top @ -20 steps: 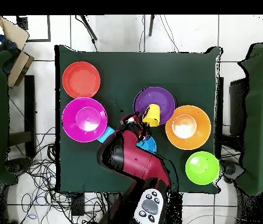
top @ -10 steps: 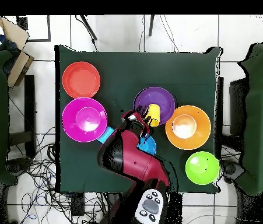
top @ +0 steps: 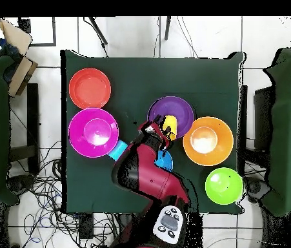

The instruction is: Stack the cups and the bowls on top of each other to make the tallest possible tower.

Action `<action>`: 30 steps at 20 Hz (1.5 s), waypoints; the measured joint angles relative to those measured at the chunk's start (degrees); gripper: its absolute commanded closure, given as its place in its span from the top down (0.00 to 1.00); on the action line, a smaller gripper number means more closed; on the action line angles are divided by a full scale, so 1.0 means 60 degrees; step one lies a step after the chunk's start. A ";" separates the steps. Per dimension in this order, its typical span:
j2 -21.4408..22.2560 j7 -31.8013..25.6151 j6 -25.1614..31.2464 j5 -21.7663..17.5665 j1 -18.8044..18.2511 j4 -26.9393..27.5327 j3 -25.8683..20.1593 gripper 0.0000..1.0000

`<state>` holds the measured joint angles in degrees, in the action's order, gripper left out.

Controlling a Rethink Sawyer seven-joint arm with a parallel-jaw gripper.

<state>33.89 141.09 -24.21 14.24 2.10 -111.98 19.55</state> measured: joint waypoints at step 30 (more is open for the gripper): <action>-0.0680 0.0000 0.2749 0.1363 0.1743 0.0012 0.1443 1.00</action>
<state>29.81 141.09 -7.71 22.42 12.56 -111.90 28.20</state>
